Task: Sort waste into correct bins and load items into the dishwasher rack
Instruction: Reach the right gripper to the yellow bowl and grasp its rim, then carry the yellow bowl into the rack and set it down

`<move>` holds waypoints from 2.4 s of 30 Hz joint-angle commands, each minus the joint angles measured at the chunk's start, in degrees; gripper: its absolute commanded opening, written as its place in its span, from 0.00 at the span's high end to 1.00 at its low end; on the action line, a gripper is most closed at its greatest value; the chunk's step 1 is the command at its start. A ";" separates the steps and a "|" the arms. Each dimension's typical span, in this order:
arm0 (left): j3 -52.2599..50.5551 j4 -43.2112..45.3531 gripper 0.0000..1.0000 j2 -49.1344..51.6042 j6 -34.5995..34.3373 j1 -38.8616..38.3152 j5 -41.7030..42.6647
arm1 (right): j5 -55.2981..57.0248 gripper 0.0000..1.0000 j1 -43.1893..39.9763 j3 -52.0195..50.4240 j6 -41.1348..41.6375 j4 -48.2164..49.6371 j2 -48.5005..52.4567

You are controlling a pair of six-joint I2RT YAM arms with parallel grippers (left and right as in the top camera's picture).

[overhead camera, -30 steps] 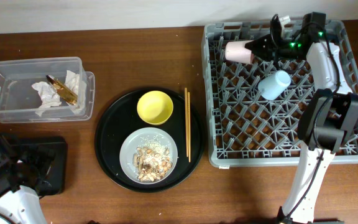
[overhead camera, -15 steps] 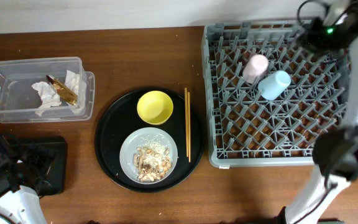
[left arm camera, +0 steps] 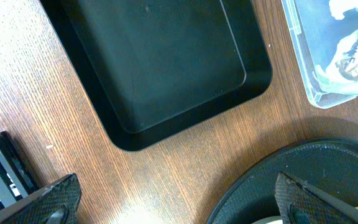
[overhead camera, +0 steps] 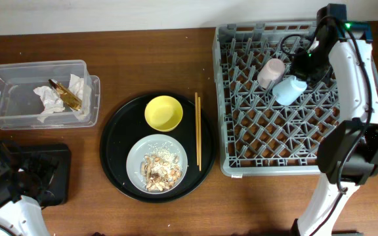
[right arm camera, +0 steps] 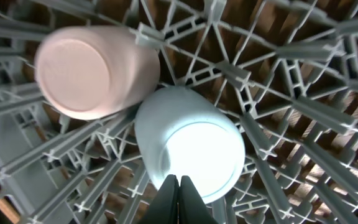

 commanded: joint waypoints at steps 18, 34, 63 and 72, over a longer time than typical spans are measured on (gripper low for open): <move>0.09 0.13 0.01 -0.13 -0.33 0.20 -0.39 | -16.52 0.40 35.36 -4.33 -7.45 -11.26 -22.73; 0.09 0.13 0.01 -0.13 -0.33 0.20 -0.39 | 4.90 0.08 50.14 -4.33 10.51 22.01 -2.99; 0.09 0.13 0.01 -0.13 -0.33 0.20 -0.42 | 12.90 0.96 48.59 38.49 14.05 -7.76 9.31; 0.09 0.13 0.01 -0.13 -0.33 0.20 -0.39 | -40.39 0.96 12.35 51.25 2.86 -22.38 6.03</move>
